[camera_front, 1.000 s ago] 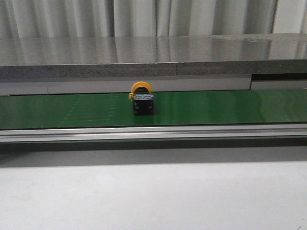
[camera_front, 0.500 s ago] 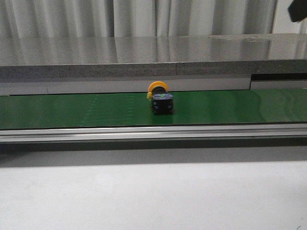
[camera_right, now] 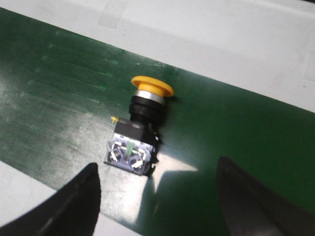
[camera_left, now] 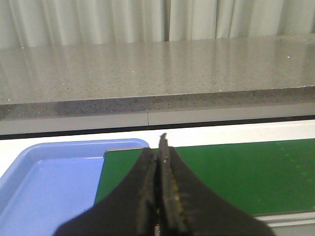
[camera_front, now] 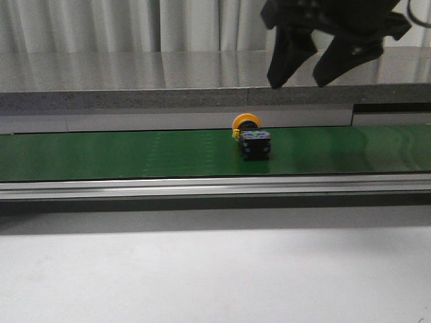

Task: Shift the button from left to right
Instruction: 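Lower the right gripper onto the button on the belt and close it, then lift the button off the belt with the right gripper toward the green mat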

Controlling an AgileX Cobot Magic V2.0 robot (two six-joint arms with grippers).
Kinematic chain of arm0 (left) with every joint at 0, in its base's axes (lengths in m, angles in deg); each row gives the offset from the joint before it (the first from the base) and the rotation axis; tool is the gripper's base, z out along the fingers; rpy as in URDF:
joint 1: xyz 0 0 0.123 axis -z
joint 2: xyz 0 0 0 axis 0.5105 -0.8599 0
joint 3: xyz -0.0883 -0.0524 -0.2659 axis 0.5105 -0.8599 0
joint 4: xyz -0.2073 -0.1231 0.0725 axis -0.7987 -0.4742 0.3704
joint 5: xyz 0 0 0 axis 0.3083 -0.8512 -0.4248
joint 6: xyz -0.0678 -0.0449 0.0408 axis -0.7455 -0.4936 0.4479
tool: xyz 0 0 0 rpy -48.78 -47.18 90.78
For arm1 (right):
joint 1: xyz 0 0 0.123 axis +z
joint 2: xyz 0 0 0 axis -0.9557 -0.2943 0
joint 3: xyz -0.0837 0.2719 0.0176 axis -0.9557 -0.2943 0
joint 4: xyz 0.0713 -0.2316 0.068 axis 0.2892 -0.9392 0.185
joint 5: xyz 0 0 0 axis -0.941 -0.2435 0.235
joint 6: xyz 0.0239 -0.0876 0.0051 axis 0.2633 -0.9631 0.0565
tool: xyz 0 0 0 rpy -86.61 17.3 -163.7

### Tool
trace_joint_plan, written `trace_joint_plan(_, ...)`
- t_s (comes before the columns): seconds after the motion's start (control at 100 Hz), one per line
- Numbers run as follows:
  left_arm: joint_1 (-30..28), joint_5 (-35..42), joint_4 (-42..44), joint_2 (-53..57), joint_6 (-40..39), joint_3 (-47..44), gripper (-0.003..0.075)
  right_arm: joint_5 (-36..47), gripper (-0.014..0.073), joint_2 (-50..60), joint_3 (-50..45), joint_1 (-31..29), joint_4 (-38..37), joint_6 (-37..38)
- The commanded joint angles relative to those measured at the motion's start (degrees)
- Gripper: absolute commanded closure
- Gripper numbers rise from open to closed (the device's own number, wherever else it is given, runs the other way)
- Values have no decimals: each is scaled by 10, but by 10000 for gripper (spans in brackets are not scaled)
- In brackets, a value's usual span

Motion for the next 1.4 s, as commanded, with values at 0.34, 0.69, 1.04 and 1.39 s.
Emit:
trace_joint_plan(0.34,5,47,-5,-3,-2,16,741,21,89,-101,77,4,-30,-5)
trace_joint_plan(0.69,5,47,-5,-3,-2,16,741,-23,309,-114,88,4,-30,-1)
trace_joint_plan(1.04,5,47,-5,-3,-2,16,741,-105,325,-30,153,-68,-83,-1)
trace_joint_plan(1.39,5,47,-5,-3,-2,16,741,-148,325,3,153,-304,-112,-23)
